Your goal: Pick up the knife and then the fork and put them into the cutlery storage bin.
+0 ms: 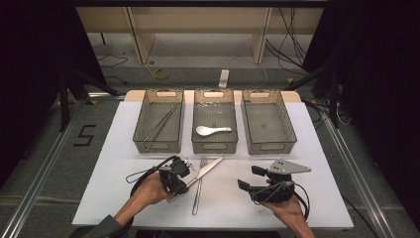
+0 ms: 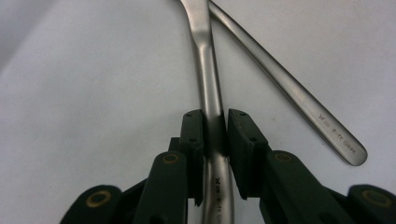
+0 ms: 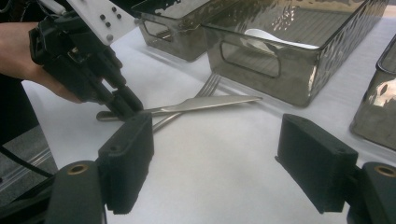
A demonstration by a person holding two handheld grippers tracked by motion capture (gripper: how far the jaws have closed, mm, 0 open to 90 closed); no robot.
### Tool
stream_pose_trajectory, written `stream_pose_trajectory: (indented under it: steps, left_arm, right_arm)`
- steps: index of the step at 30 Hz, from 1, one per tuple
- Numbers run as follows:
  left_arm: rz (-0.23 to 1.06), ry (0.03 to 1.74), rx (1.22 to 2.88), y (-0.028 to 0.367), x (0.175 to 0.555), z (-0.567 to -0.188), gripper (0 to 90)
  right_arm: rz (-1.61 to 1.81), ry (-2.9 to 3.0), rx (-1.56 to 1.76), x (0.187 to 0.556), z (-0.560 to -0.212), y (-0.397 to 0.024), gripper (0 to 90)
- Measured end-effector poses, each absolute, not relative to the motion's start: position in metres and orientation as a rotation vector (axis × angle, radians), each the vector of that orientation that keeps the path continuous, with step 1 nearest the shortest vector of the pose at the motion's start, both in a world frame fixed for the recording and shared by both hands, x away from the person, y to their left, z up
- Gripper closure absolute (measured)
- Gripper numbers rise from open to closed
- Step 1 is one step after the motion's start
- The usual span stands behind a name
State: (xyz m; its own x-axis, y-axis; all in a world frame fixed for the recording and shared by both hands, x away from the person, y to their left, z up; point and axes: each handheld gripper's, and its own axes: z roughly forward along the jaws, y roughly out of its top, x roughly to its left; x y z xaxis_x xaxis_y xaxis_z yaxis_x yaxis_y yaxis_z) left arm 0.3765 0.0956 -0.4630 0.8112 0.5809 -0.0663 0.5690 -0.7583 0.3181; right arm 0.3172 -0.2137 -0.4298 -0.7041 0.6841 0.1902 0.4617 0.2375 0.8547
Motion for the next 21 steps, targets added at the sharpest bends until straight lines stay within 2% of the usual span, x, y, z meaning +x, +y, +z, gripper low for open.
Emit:
stream_pose_trajectory:
  steps: [7,21]
  left_arm:
    - [0.085,0.823,2.684,0.0950,0.3743,-0.4624,78.0]
    - [0.030,0.815,2.675,0.0965,0.3755,-0.4608,78.2]
  right_arm:
    - [1.456,2.284,1.080,0.3172,-0.4295,-0.2135,28.0]
    - [1.459,2.281,1.082,0.3172,-0.4292,-0.2139,28.3]
